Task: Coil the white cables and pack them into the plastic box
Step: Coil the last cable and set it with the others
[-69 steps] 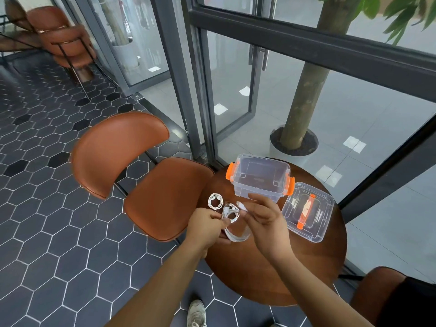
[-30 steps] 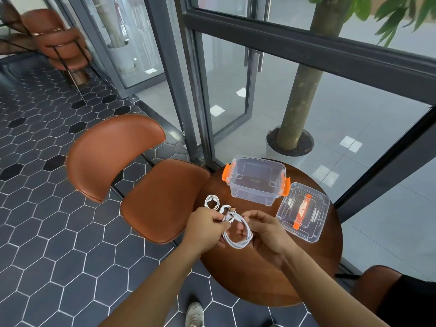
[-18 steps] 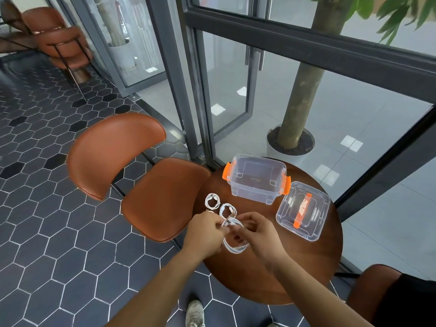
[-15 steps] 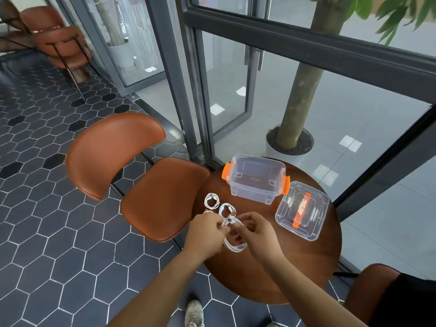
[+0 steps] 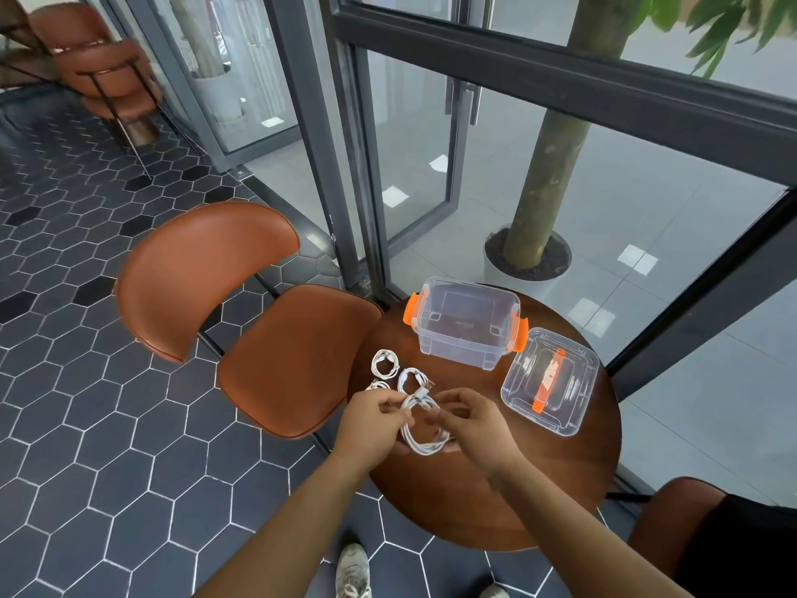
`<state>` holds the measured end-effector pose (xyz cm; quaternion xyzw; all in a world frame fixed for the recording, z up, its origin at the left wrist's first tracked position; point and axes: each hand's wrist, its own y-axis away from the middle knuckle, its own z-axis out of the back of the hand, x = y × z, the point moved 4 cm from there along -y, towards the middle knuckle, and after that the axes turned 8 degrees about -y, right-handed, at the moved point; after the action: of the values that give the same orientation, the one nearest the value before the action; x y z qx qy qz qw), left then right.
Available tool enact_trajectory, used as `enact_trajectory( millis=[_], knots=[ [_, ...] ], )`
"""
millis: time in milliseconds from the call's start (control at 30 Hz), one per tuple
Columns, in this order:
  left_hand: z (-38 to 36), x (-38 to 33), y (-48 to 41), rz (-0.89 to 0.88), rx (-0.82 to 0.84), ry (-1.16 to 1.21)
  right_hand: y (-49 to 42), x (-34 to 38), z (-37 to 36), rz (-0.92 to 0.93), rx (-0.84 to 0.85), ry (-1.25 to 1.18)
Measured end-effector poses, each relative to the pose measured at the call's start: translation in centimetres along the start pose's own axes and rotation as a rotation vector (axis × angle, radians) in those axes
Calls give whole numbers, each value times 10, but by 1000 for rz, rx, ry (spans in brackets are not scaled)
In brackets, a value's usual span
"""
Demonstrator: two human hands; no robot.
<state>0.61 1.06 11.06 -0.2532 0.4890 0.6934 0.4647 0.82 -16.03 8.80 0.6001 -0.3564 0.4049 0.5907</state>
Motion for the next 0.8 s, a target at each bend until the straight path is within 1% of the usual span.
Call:
enact_trajectory(
  millis=[167, 333, 567, 800],
  knots=[
    [0, 7, -3, 27, -11, 50, 0, -7, 2, -24, 2, -9],
    [0, 16, -5, 54, -20, 42, -9, -17, 0, -39, -16, 30],
    [3, 26, -13, 10, -45, -121, -20, -23, -11, -53, -17, 116],
    [2, 36, -19, 24, -22, -185, -30, -32, -14, -75, -50, 182]
  ],
)
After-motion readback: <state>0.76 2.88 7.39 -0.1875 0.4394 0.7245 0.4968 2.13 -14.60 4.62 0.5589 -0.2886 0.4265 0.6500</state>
